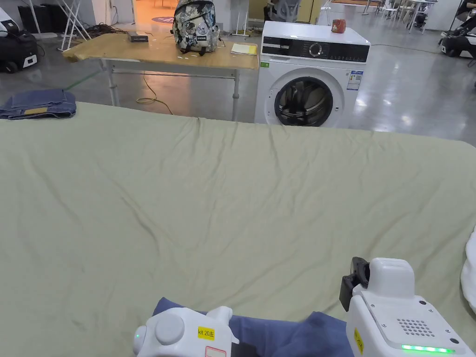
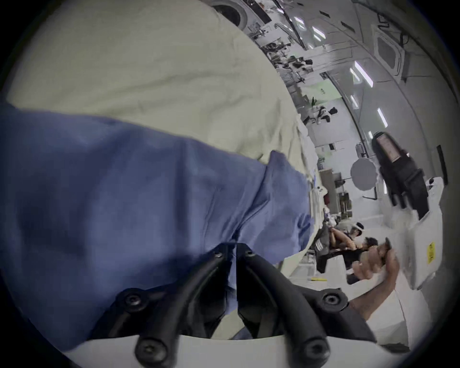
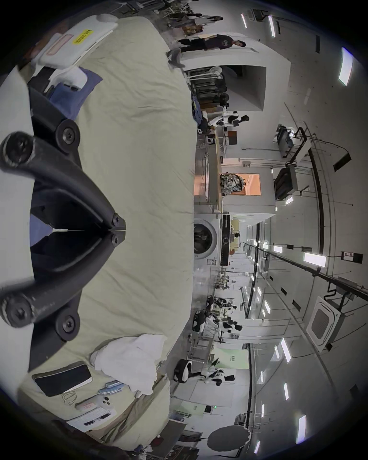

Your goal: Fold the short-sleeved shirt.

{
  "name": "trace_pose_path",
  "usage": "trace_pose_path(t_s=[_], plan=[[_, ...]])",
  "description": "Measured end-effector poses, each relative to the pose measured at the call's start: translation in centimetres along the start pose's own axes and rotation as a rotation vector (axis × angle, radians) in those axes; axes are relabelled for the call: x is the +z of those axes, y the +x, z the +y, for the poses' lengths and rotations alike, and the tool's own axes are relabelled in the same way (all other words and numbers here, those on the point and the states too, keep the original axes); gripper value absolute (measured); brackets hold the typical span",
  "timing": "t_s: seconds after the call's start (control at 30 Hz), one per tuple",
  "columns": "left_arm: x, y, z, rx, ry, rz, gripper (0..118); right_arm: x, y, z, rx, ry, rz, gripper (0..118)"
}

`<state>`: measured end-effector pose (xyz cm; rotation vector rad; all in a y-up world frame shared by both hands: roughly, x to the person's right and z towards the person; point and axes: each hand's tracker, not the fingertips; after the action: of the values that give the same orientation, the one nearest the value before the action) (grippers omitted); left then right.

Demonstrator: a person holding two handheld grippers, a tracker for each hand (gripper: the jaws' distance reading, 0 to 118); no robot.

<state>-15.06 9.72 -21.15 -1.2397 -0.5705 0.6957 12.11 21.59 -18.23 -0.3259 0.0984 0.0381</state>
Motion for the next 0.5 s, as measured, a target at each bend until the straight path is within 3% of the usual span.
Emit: trace_pose_path(t_s=[0.27,0.5], plan=[[2.1,1.8,0.3,-0.06,0.039,0.049,0,0.1,0.2,0.1,0.007,-0.001,-0.004,0],[11.3,1.5,2.5,-0.091,0.194,0.073,3,-0.1,-0.1,0.5,0.005,0.005,0.008,0]])
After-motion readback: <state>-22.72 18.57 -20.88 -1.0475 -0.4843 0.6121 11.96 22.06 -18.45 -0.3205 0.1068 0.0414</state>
